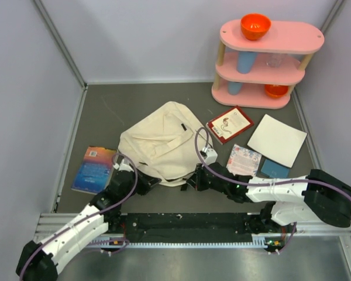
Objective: Pack the student bag
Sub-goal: Unzip the student bag at the center of the board.
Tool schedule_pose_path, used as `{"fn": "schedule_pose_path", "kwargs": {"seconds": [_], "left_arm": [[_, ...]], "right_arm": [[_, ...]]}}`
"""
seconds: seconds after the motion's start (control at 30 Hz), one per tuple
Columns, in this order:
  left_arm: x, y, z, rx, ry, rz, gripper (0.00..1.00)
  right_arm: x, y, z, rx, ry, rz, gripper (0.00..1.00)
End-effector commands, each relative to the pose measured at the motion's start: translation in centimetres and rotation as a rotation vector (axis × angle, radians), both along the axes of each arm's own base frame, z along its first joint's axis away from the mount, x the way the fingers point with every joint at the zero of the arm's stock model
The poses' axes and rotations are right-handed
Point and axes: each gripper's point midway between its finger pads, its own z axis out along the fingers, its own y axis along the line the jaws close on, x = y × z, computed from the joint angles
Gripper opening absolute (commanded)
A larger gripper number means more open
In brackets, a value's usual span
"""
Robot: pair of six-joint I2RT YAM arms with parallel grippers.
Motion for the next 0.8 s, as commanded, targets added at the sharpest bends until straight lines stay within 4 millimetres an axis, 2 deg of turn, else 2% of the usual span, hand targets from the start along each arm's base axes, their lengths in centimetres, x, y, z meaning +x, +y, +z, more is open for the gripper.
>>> {"fn": "schedule_pose_path", "kwargs": {"seconds": [0.0, 0.07, 0.2, 0.5, 0.67, 0.73, 0.77], "left_arm": [[1.3, 2.7, 0.9, 0.106, -0.076, 0.115, 0.0], [1.3, 3.3, 1.4, 0.113, -0.091, 0.143, 0.0], [0.8, 4.5, 0.6, 0.139, -0.061, 0.18, 0.0], [0.4, 7.5, 2.3, 0.227, -0.087, 0.268, 0.0], [-0.1, 9.7, 4.0, 0.299, -0.115, 0.323, 0.0], [-0.1, 10.2, 4.4, 0.318, -0.13, 0.335, 0.0], [-0.1, 10.4, 4.8, 0.32, -0.134, 0.34, 0.0]], "right_arm": [[1.4, -1.0, 1.0, 0.01, -0.036, -0.024, 0.0], [1.9, -1.4, 1.0, 0.005, -0.035, -0.035, 0.0], [3.0, -2.2, 1.4, -0.001, -0.046, -0.061, 0.0], [5.6, -5.2, 0.9, -0.051, -0.064, -0.135, 0.0], [5.8, -5.5, 0.9, -0.055, -0.076, -0.134, 0.0], [5.3, -4.6, 1.3, -0.001, -0.066, -0.095, 0.0], [4.7, -4.4, 0.7, 0.009, -0.048, -0.079, 0.0]]}}
